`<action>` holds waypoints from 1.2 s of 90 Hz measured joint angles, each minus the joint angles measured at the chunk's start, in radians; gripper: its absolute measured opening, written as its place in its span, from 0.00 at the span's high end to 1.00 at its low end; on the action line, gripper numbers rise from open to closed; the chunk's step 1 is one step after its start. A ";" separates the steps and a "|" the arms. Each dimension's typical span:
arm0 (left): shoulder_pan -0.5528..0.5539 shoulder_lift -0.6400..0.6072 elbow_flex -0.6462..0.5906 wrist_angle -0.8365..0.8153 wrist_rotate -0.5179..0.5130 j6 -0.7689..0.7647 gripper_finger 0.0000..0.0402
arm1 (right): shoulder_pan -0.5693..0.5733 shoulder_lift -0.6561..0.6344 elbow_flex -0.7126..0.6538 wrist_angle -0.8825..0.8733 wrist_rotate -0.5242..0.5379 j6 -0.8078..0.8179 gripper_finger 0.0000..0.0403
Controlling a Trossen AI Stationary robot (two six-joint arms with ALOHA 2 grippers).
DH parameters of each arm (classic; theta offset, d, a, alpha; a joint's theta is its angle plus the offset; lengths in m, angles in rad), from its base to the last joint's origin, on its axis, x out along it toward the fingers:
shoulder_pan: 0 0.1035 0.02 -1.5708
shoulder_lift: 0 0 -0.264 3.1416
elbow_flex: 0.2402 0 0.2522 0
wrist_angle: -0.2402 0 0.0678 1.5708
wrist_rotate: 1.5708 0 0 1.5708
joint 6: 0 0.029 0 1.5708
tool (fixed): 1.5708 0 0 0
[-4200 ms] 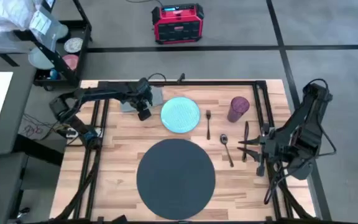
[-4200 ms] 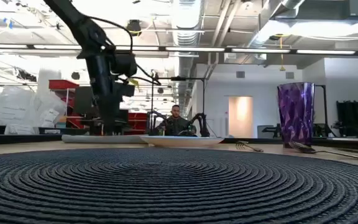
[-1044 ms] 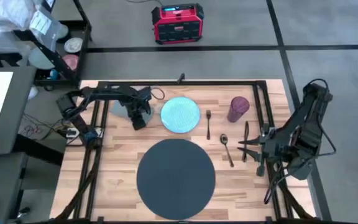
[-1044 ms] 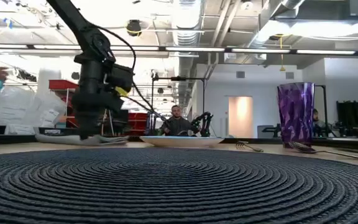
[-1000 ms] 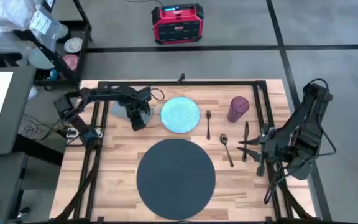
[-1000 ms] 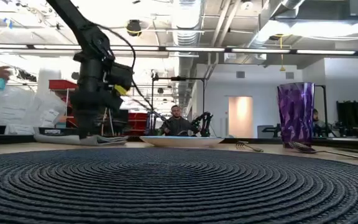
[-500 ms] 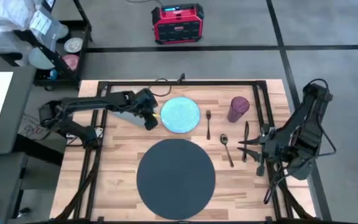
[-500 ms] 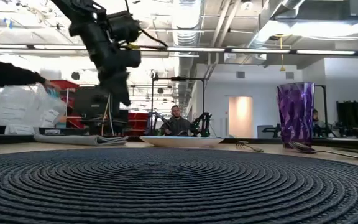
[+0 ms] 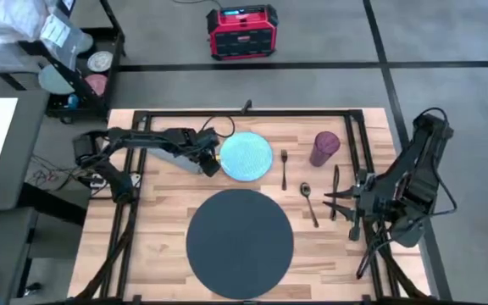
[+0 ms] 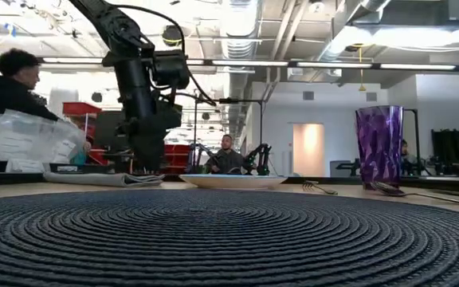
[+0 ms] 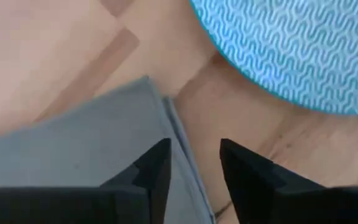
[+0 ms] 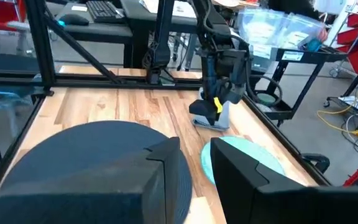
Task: Set table place
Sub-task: Move the gray table napkin to the left of the black tablemat
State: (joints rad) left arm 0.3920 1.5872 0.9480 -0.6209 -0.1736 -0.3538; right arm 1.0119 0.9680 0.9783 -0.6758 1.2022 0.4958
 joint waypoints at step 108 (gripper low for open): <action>-0.029 0.130 0.007 -0.048 -0.012 -0.167 0.68 | 0.002 0.000 0.000 0.000 -0.056 0.017 0.81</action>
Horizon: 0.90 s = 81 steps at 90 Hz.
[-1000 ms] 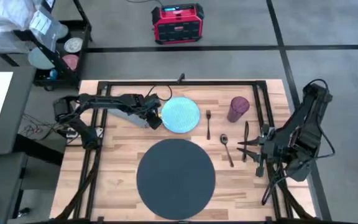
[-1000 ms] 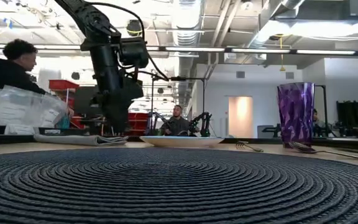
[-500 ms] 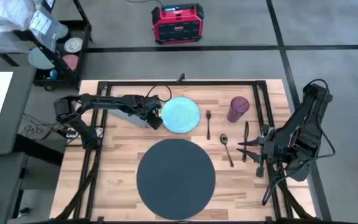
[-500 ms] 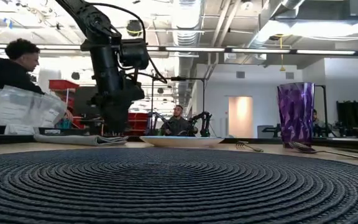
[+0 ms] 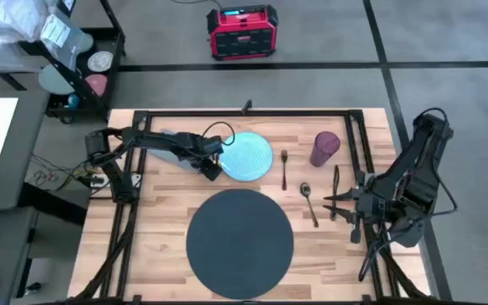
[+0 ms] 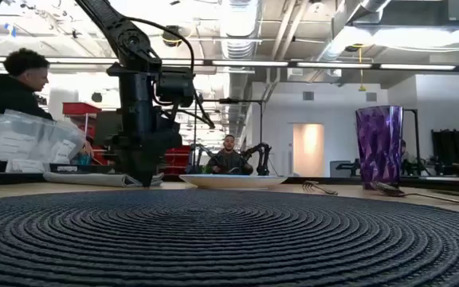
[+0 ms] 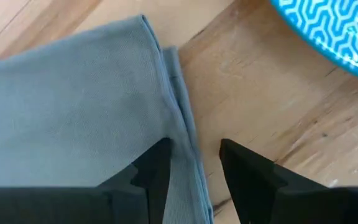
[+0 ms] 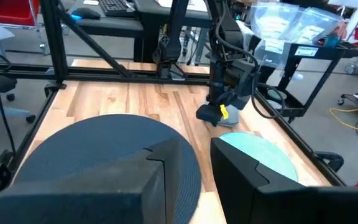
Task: Set table place
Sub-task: Move the gray table napkin to the left of the black tablemat
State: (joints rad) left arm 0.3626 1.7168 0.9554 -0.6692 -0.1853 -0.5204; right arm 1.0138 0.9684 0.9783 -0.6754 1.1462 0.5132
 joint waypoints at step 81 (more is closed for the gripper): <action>-0.067 0.004 0.036 -0.135 -0.080 -0.002 1.00 | 0.000 0.000 0.000 -0.005 -0.027 0.011 0.81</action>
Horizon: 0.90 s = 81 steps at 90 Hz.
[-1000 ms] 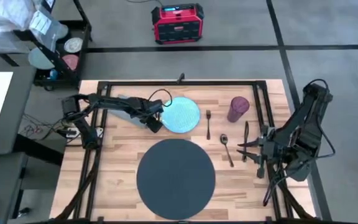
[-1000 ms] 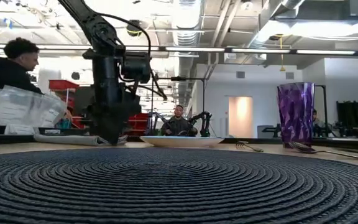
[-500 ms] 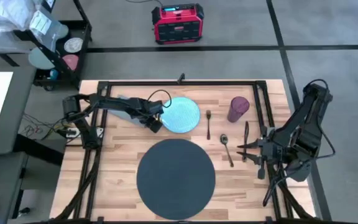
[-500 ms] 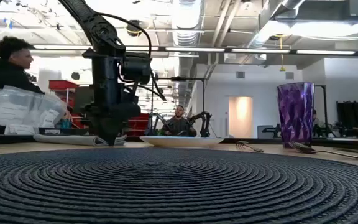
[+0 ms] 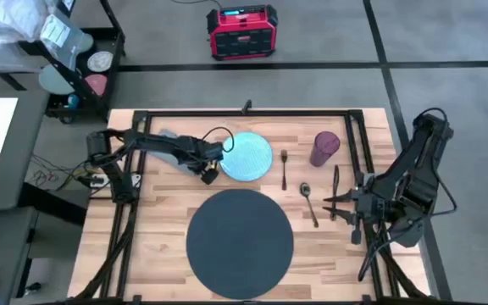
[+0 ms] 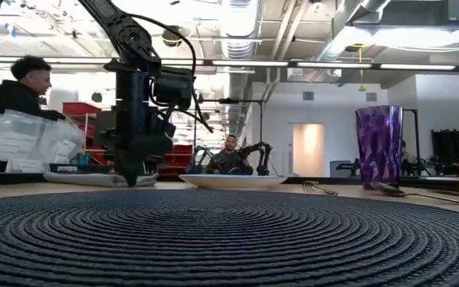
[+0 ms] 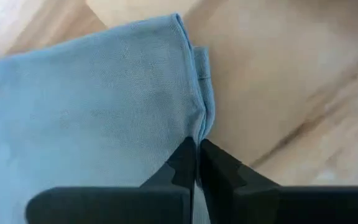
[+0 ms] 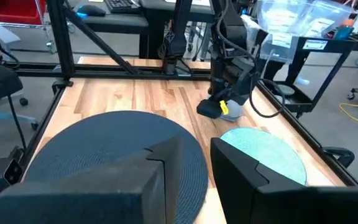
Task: Set table place
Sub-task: Move the gray table napkin to the left of the black tablemat
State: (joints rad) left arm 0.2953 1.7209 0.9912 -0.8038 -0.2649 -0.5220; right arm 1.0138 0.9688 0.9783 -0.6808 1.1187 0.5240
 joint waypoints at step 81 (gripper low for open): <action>-0.151 -0.003 0.060 -0.088 0.004 -0.083 1.00 | 0.001 -0.002 0.000 -0.001 -0.001 -0.080 0.81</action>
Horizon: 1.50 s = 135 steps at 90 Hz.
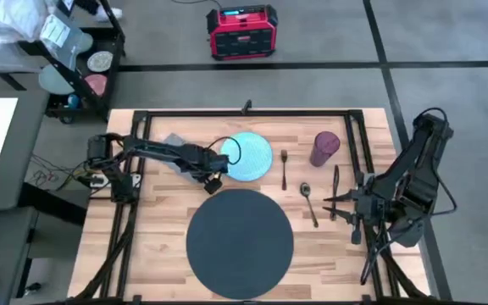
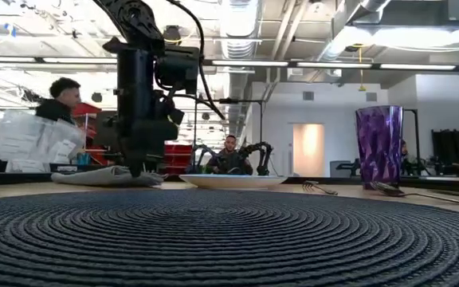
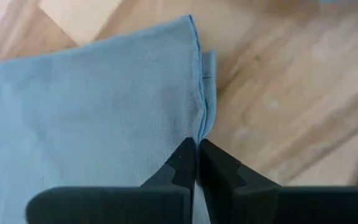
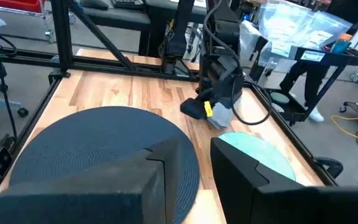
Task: Set table place
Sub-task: Move the gray table napkin to the left of the black tablemat
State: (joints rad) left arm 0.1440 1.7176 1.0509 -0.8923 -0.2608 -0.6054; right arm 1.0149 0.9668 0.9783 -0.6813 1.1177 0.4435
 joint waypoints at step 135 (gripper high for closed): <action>-0.424 -0.164 0.001 -0.254 0.043 -0.383 1.00 | -0.001 0.000 0.000 0.017 -0.020 -0.034 0.81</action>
State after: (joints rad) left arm -0.2798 1.5539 1.0519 -1.1463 -0.2180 -0.9886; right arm 1.0138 0.9665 0.9783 -0.6639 1.0973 0.4099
